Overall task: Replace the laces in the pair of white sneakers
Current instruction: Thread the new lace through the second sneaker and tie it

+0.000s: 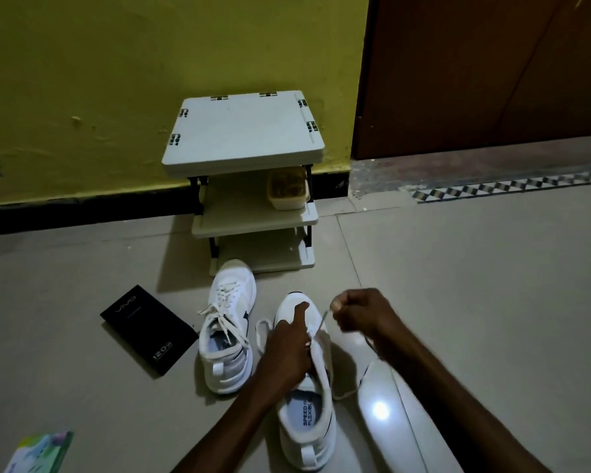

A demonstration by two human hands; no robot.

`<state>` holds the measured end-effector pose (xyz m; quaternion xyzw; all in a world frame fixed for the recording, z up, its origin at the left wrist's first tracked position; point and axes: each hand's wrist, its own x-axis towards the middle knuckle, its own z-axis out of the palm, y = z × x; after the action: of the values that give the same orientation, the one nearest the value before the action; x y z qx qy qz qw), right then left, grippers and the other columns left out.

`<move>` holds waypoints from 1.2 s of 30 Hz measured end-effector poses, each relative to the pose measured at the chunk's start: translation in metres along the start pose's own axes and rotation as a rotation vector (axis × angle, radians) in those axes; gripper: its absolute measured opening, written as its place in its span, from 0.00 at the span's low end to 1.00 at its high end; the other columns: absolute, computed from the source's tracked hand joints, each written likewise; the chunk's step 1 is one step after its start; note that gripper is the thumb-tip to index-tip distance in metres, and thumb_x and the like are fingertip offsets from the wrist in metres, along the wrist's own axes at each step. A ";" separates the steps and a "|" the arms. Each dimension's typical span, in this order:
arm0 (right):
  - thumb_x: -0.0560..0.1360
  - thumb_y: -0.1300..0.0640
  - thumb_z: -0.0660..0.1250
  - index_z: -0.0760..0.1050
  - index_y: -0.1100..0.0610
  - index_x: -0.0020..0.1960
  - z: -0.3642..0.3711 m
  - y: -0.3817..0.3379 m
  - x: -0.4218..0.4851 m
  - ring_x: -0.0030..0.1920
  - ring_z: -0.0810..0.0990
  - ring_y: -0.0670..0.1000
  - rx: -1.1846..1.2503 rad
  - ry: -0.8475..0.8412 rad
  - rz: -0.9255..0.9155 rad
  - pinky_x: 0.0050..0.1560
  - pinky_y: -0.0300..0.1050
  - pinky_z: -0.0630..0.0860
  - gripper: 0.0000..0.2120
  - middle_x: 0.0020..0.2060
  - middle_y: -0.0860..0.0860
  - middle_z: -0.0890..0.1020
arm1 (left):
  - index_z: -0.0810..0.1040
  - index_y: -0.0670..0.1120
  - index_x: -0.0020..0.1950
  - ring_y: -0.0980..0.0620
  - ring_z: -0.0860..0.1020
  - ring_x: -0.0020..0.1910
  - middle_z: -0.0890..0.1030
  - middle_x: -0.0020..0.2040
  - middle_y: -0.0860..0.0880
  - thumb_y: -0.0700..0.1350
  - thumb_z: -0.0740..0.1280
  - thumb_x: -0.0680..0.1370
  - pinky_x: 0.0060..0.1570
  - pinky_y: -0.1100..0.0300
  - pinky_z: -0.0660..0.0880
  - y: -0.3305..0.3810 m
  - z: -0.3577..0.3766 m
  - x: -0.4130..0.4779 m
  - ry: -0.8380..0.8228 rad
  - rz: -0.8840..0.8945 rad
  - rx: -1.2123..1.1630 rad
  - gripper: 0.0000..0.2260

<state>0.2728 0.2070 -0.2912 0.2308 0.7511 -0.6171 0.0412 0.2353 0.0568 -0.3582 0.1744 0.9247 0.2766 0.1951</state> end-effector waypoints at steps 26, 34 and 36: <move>0.71 0.55 0.67 0.75 0.59 0.35 0.038 0.049 0.015 0.36 0.78 0.52 -0.790 -0.090 -0.032 0.31 0.42 0.68 0.09 0.33 0.52 0.79 | 0.73 0.59 0.60 0.54 0.75 0.53 0.78 0.52 0.58 0.37 0.72 0.69 0.51 0.64 0.73 -0.017 -0.041 0.014 0.085 0.269 -0.334 0.25; 0.71 0.68 0.62 0.78 0.55 0.35 0.014 0.005 0.004 0.30 0.71 0.46 -0.162 -0.218 0.073 0.30 0.36 0.65 0.12 0.28 0.49 0.77 | 0.61 0.53 0.72 0.52 0.74 0.59 0.73 0.59 0.51 0.40 0.80 0.62 0.48 0.69 0.72 -0.032 -0.030 0.020 -0.165 0.141 -0.250 0.44; 0.74 0.70 0.58 0.76 0.57 0.39 0.000 -0.027 -0.002 0.31 0.67 0.46 0.134 -0.276 0.057 0.32 0.38 0.62 0.12 0.30 0.50 0.75 | 0.62 0.53 0.73 0.54 0.75 0.58 0.74 0.60 0.52 0.43 0.81 0.63 0.49 0.69 0.70 -0.034 -0.024 0.018 -0.150 0.134 -0.233 0.44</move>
<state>0.2643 0.2026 -0.2657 0.1674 0.6885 -0.6904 0.1462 0.2014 0.0274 -0.3643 0.2323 0.8555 0.3806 0.2634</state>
